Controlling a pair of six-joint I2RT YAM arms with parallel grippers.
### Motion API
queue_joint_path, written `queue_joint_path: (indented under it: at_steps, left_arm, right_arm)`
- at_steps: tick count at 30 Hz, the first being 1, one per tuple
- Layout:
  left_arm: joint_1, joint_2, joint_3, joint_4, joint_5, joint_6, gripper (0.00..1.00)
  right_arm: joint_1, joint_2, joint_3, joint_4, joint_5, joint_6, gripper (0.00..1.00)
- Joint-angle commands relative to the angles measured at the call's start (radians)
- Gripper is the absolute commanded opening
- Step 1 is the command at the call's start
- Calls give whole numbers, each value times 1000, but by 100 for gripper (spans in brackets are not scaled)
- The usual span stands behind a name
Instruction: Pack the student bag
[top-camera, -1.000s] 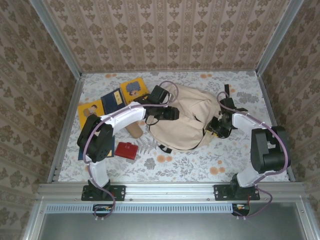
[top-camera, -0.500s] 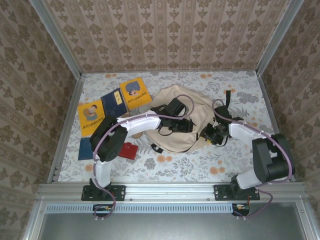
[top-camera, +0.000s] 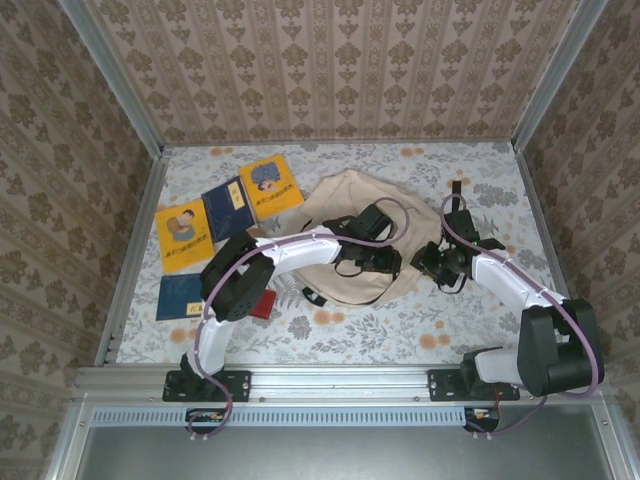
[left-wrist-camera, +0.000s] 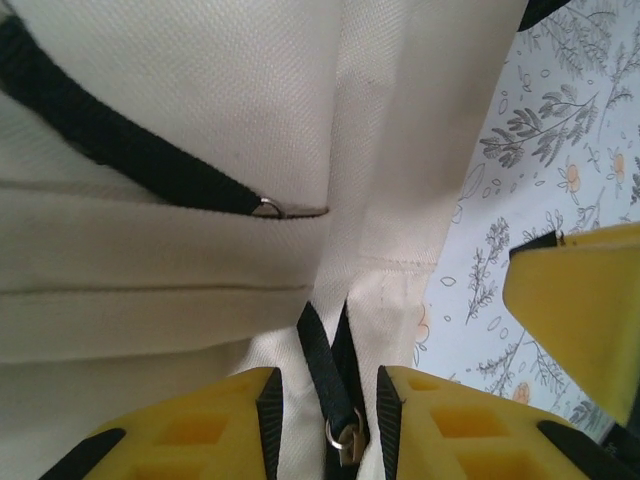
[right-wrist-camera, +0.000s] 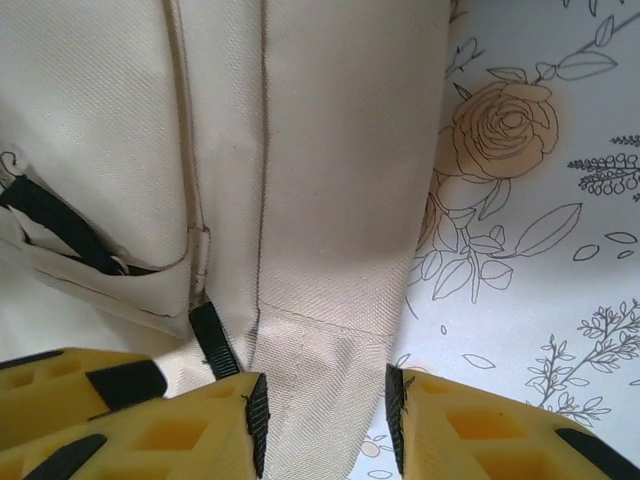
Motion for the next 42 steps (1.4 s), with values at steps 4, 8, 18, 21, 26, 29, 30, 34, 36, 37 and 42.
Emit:
queue_joint_path:
  at_steps: [4,8,18,21,26,29,30,34,36,37,42]
  left_arm:
    - [-11,65,66,-20,27,-18,33]
    - [-20,93,96,-37,12,-26,27]
    - [-28,115,136,-42,-14,-60,14]
    - [-29,90,126,-37,-22,-57,9]
    - [-30,24,89,-33,-42,-48,1]
    - [-30,-23,61,-36,-42,-36,0]
    - [-30,-39,47,-36,-42,-32,0]
    - [-31,-97,8,-45,-55,-16,0]
    - [-30,-122,-9,-47,-69,-3,0]
    - [-29,-130,-16,-47,-75,3,0]
    - [-29,-139,-32,-51,-85,13,0]
  right_arm:
    - [-10,8,-13,-2,11,21,40]
    - [-13,25,-15,10,11,23,40]
    - [-26,48,-22,30,25,29,40]
    - [-29,68,-22,37,20,31,39]
    - [-29,104,-34,61,-7,35,39]
    - [-29,111,-40,85,-45,37,41]
    - [-30,111,-42,99,-64,35,42]
    - [-31,103,-46,127,-90,40,50]
    - [-31,100,-42,132,-94,44,52]
    - [-31,98,-42,137,-95,46,53]
    - [-31,97,-50,170,-128,68,57]
